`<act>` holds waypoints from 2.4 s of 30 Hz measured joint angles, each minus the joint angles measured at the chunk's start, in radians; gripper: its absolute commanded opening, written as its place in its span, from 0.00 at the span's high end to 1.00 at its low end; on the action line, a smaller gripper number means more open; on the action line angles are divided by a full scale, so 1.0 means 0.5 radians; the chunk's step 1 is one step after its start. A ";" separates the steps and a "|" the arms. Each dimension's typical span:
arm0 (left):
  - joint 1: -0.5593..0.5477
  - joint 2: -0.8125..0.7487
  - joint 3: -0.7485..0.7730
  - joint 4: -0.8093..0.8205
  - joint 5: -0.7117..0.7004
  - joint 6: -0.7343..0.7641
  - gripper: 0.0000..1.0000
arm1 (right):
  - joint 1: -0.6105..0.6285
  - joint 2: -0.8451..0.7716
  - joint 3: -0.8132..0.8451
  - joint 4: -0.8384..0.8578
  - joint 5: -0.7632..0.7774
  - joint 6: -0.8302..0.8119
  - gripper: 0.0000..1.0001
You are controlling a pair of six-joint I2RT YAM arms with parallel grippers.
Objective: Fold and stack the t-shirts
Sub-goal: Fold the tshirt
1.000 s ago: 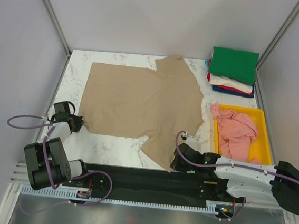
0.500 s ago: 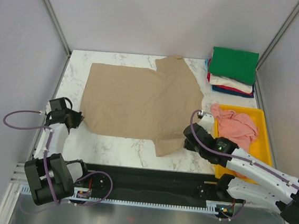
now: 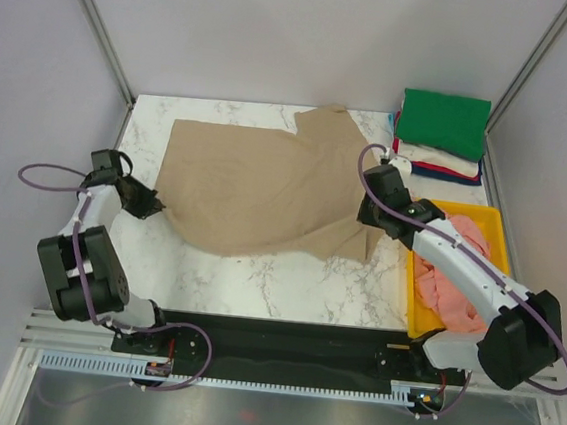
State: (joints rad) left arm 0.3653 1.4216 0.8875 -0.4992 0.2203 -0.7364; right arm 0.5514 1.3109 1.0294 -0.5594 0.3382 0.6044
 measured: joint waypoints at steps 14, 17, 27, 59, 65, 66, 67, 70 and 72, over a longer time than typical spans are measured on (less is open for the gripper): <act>-0.018 0.588 0.684 -0.285 0.037 0.215 0.98 | -0.361 0.594 0.673 0.098 -0.213 -0.335 1.00; -0.031 0.695 0.770 -0.319 0.034 0.233 0.98 | -0.412 0.714 0.751 0.101 -0.246 -0.380 1.00; -0.050 0.883 1.029 -0.441 -0.003 0.254 0.98 | -0.477 1.002 1.063 0.149 -0.344 -0.533 1.00; -0.605 0.604 1.369 -0.663 -0.694 0.436 0.03 | -0.495 1.137 0.733 0.520 -0.982 -0.303 0.32; -0.588 0.636 1.315 -0.657 -0.669 0.480 0.15 | -0.360 1.227 0.637 0.581 -1.077 -0.202 0.33; -0.587 0.642 1.302 -0.657 -0.667 0.484 0.16 | -0.355 1.234 0.635 0.586 -1.086 -0.191 0.33; -0.590 0.655 1.282 -0.655 -0.668 0.493 0.16 | -0.355 1.237 0.634 0.593 -1.087 -0.184 0.33; -0.601 0.688 1.202 -0.649 -0.681 0.495 0.13 | -0.357 1.237 0.634 0.626 -1.087 -0.161 0.33; -0.605 0.710 1.135 -0.631 -0.681 0.491 0.13 | -0.362 1.237 0.632 0.639 -1.087 -0.153 0.33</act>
State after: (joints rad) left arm 0.0628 1.7767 1.4548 -0.8146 -0.1204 -0.4908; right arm 0.3706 1.9293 1.3457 -0.2401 -0.2054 0.5278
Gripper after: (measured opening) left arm 0.866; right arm 0.673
